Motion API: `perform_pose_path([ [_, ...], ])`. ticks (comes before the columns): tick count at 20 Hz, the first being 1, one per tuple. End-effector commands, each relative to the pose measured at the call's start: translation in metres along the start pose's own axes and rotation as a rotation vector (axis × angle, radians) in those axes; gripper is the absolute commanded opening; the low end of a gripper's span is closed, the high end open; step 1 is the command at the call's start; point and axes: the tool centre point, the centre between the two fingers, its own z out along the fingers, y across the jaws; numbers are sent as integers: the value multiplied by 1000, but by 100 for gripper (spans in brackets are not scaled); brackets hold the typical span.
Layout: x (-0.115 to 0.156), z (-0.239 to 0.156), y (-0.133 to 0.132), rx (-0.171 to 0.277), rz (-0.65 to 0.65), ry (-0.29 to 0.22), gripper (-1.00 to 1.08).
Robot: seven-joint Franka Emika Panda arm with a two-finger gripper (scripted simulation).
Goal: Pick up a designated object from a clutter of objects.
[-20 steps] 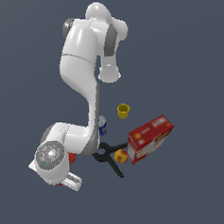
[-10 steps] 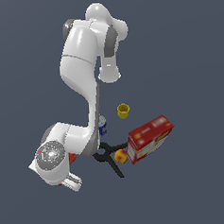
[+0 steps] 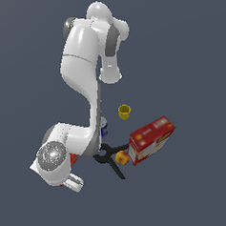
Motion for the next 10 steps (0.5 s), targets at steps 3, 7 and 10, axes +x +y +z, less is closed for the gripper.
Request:
perform_pose_path([
  [3,-4,-9,-2,1,0,3,-100],
  [7,-11,-20,-4,1,0,3,-100],
  [10,-19,-32,-7,1,0,3,-100],
])
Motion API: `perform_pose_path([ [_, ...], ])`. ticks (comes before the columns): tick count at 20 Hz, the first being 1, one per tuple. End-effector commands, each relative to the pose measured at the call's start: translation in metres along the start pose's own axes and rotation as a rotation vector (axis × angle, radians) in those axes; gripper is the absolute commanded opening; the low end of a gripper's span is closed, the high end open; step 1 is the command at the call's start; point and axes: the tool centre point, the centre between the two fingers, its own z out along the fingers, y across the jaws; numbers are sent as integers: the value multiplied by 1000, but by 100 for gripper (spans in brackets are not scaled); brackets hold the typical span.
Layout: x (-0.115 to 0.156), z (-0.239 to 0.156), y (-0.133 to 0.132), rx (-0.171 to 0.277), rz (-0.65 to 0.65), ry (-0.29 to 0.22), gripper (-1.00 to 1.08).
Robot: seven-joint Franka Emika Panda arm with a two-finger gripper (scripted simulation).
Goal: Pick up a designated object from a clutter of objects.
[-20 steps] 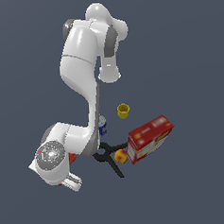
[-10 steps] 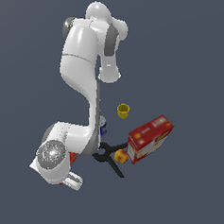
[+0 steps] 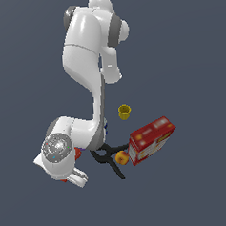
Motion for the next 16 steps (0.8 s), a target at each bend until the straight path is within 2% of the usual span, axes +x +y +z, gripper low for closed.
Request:
perform_pose_path([
  [1,-6,-13,-2,1,1,4,-100],
  [16,-76,-117,-26,3,0,3,-100],
])
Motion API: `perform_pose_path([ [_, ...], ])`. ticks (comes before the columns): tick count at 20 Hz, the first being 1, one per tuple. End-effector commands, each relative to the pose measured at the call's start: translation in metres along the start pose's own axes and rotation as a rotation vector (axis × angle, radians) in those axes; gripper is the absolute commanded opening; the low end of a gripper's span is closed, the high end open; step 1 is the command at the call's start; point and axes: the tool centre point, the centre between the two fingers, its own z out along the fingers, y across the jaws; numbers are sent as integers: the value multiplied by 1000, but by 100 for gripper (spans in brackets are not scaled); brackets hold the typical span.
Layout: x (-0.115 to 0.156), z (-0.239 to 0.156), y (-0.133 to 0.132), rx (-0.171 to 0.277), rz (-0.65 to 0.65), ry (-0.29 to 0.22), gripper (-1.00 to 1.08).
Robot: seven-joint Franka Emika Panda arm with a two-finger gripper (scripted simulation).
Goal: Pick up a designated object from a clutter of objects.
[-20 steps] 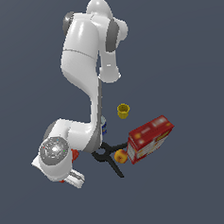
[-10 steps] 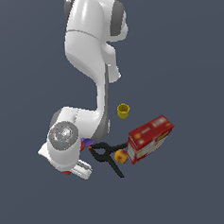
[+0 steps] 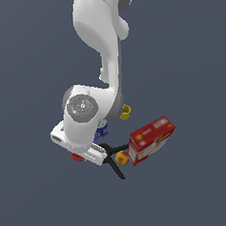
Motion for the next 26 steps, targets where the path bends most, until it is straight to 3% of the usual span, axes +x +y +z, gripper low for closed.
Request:
perform_pose_path([
  [1,-13,-23,-4,2,1,4,-100],
  [26,-167,-264,-59,-3,0,6,-100],
])
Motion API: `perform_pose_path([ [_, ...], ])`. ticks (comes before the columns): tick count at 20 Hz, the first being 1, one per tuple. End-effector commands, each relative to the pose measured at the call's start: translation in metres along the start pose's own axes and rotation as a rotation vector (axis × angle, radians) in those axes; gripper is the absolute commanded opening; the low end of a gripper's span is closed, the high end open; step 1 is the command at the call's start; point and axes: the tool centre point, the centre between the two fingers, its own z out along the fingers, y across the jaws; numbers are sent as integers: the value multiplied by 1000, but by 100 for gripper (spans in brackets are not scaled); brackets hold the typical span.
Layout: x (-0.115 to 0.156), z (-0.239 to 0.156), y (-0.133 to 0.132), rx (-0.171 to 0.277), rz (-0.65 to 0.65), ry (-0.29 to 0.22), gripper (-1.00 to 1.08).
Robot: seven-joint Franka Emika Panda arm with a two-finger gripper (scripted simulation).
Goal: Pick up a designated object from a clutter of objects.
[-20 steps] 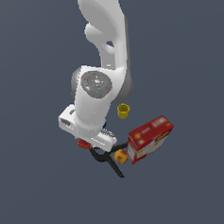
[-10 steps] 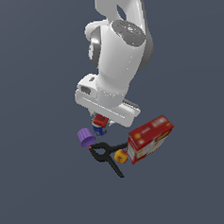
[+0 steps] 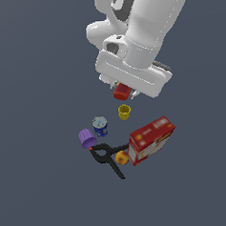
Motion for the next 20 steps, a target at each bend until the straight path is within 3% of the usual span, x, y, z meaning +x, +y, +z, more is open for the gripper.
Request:
perform_pose_path([
  [1,-14,-25,-5,1,1,2,-100],
  [11,-51,-89,-21,1,1,0,-100],
  [20,-57,-102,-26,2,2,0,-100],
])
